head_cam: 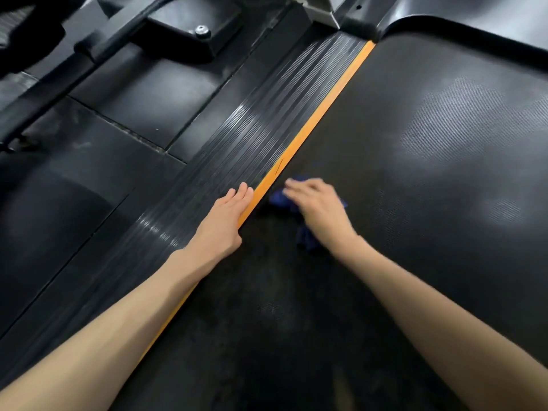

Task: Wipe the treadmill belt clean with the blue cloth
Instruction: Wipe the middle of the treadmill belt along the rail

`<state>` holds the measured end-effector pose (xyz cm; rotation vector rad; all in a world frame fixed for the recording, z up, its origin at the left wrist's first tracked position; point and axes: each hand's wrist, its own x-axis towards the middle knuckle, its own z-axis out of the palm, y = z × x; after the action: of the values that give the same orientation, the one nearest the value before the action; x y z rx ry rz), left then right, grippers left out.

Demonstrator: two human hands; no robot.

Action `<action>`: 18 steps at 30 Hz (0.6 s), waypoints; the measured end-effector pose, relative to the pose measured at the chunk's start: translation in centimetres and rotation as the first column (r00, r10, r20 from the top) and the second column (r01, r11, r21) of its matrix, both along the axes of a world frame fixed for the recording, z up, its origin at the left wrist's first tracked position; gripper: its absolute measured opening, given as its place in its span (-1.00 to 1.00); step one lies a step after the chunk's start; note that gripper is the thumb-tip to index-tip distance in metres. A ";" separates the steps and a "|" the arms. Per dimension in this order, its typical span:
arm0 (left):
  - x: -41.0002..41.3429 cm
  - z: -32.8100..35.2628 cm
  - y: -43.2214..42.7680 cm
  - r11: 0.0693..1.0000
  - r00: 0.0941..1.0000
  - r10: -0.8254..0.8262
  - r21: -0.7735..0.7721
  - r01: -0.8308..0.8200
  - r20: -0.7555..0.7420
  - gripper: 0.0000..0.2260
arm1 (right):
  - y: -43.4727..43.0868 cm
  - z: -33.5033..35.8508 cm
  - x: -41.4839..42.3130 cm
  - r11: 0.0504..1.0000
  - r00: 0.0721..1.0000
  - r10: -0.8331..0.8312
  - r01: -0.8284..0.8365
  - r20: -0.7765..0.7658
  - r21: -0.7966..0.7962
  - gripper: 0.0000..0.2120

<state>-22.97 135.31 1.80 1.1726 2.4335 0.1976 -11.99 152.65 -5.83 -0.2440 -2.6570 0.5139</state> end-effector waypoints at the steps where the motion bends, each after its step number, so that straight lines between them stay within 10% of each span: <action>1: 0.0 0.0 0.0 1.000 1.000 -0.001 -0.001 0.001 0.007 -0.29 | 1.2 0.0 -0.6 0.987 0.987 -0.157 0.157 0.040 -0.012 -0.70; 6: -0.1 -0.6 -0.1 1.000 1.000 -0.029 -0.011 0.029 -0.007 -0.27 | 0.3 0.0 -1.3 0.880 0.875 -0.470 0.474 0.112 -0.007 -0.70; 18: -0.1 -1.1 -0.1 0.999 0.999 -0.034 -0.027 0.033 -0.023 -0.23 | 1.3 1.8 -0.6 0.925 0.933 -0.342 0.356 0.114 -0.133 -0.79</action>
<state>-23.04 135.23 0.72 1.2096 2.4276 0.1420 -12.63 153.93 -4.05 -0.7880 -2.5759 0.5972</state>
